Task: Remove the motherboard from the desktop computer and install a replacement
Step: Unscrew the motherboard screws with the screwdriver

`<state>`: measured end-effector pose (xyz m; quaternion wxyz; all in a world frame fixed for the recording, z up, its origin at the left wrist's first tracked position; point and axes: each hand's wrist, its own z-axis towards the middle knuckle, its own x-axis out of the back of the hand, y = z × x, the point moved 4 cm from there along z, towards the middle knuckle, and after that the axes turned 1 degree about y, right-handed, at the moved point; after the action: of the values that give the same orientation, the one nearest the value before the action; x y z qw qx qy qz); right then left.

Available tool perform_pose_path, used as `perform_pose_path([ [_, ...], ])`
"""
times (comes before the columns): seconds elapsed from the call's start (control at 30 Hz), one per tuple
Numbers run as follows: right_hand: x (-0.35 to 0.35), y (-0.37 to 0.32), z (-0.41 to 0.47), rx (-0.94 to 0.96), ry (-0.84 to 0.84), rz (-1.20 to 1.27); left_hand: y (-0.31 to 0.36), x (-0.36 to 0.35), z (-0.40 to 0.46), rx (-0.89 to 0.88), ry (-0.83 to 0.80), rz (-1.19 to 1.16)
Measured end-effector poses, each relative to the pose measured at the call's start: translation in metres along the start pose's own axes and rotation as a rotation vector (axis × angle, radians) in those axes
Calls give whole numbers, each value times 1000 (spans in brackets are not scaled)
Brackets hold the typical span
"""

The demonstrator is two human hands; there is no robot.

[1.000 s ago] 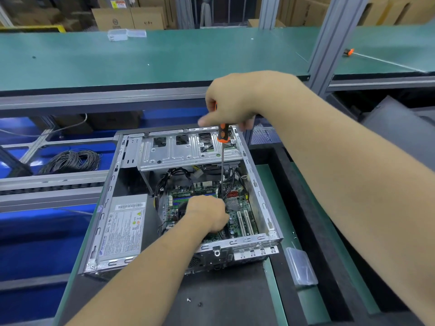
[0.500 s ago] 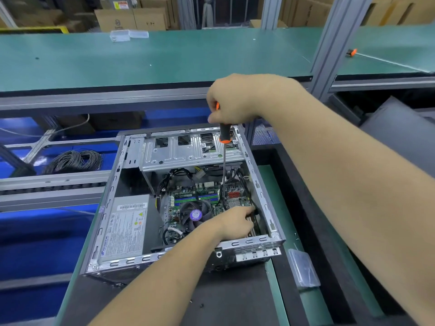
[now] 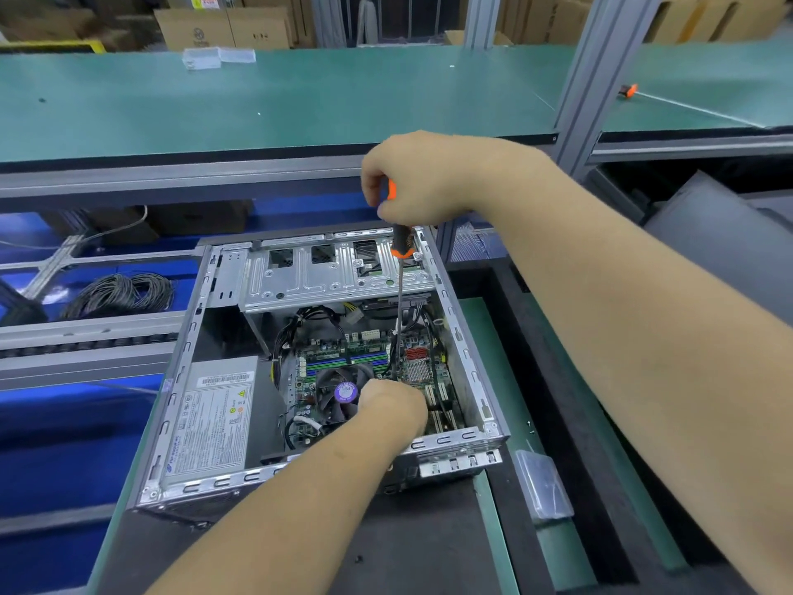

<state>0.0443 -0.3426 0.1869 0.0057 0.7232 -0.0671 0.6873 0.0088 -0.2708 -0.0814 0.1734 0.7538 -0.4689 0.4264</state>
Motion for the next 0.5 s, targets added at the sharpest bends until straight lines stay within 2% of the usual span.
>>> perform_pose_path([
  [0.07,0,-4,-1,19,-19,34,-3,-1,0,7,7,30],
  [0.2,-1,1,5,-48,21,-107,-4,-1,-1,19,46,-9],
  [0.37,4,-2,1,53,-97,-57,-8,0,0,58,27,-171],
  [0.5,2,5,4,-48,-10,-118,-12,4,-3,10,2,-267],
])
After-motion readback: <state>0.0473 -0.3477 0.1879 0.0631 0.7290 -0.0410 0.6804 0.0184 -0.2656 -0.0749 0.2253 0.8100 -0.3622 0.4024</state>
